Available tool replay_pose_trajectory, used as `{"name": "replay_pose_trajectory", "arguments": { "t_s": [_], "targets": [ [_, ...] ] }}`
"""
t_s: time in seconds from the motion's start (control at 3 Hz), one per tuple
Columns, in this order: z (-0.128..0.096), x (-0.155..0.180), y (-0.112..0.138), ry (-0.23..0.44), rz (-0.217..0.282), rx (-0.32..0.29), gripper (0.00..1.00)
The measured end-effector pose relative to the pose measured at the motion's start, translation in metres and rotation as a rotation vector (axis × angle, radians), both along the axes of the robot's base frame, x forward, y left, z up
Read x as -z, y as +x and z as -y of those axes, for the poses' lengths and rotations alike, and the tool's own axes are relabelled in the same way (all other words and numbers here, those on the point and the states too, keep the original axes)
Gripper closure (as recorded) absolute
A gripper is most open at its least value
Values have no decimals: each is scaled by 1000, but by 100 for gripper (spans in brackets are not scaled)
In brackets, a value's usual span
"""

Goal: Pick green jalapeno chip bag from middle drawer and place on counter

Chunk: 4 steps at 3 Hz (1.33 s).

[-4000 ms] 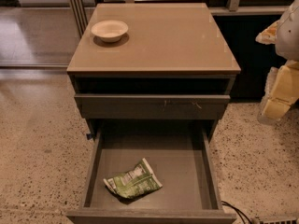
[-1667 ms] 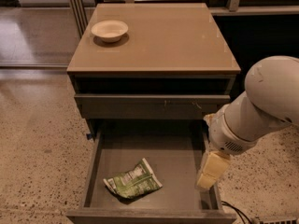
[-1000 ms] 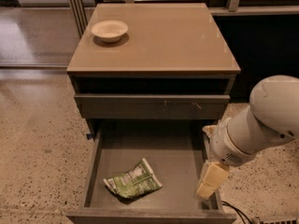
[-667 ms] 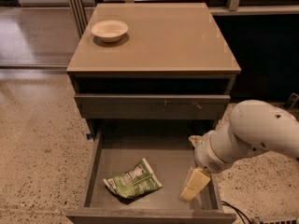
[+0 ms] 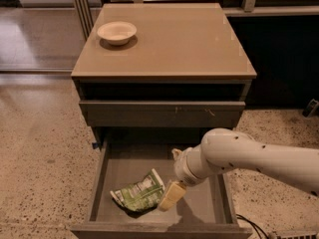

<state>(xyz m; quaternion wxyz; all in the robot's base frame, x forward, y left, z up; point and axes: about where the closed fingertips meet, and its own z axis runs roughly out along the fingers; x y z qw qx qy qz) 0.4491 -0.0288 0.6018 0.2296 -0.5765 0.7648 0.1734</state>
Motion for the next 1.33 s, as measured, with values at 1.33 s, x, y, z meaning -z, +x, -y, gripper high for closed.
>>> {"name": "replay_pose_trajectory", "arguments": {
  "t_s": [1.33],
  "targets": [
    [-56, 82, 23, 61, -48, -52, 0]
  ]
}}
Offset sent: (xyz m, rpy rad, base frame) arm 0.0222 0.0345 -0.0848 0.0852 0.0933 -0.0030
